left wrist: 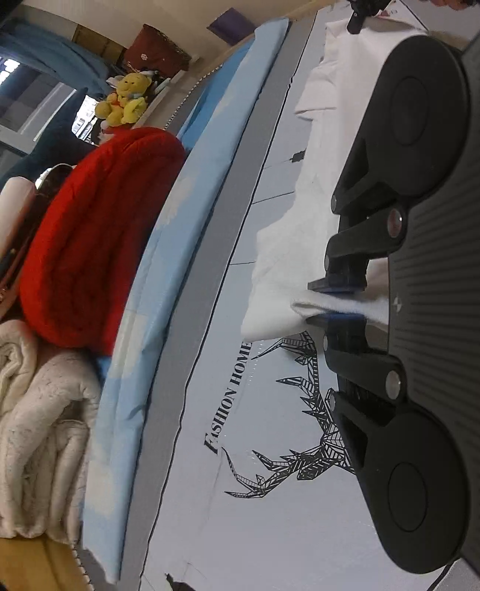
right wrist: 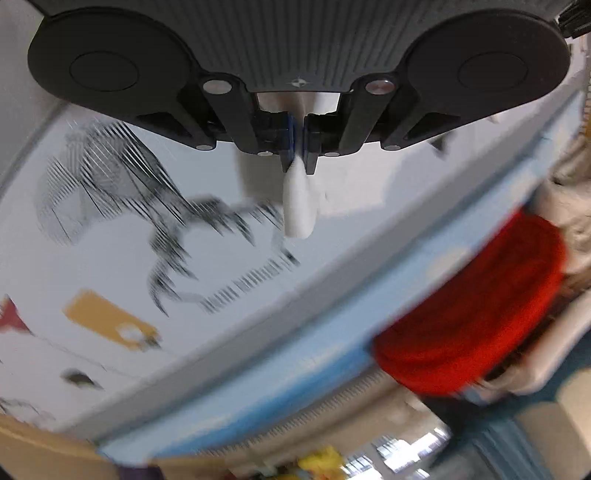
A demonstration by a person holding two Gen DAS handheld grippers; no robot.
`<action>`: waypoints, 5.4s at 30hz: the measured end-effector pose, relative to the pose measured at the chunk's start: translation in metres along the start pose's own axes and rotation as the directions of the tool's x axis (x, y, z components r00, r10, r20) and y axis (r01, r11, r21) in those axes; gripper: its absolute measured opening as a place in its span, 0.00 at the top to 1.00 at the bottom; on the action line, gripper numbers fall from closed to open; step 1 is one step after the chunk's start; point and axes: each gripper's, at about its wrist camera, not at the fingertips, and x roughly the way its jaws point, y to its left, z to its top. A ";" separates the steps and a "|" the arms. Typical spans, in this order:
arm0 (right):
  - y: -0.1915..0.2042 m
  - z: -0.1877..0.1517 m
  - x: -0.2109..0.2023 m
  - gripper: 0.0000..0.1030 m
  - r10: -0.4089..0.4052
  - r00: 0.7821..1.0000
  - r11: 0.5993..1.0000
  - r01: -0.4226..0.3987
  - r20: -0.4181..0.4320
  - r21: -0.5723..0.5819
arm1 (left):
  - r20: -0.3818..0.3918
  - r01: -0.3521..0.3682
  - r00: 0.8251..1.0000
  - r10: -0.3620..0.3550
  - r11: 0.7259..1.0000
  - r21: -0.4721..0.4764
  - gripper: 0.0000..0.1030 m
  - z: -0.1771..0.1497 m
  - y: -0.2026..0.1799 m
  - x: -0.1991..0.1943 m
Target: Fold small clothes
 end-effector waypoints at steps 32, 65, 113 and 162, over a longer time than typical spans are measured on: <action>-0.004 -0.019 -0.179 0.68 -0.080 0.997 0.992 0.078 -0.018 -0.099 | -0.114 0.073 0.991 -0.065 0.995 0.067 0.89 -0.057 -0.015 -0.185; -0.099 -0.191 -0.234 0.63 -0.301 0.869 0.946 0.220 -0.392 -0.240 | -0.375 -0.075 0.921 0.102 0.993 0.087 0.67 -0.255 0.047 -0.239; -0.103 -0.195 -0.259 0.94 -0.238 0.879 0.949 0.118 -0.414 -0.294 | -0.417 -0.025 0.904 0.094 0.986 0.168 0.93 -0.265 0.035 -0.244; -0.084 -0.077 -0.179 0.71 -0.001 0.981 0.997 -0.014 -0.194 -0.077 | -0.286 0.044 0.957 -0.044 0.999 -0.006 0.66 -0.112 0.119 -0.166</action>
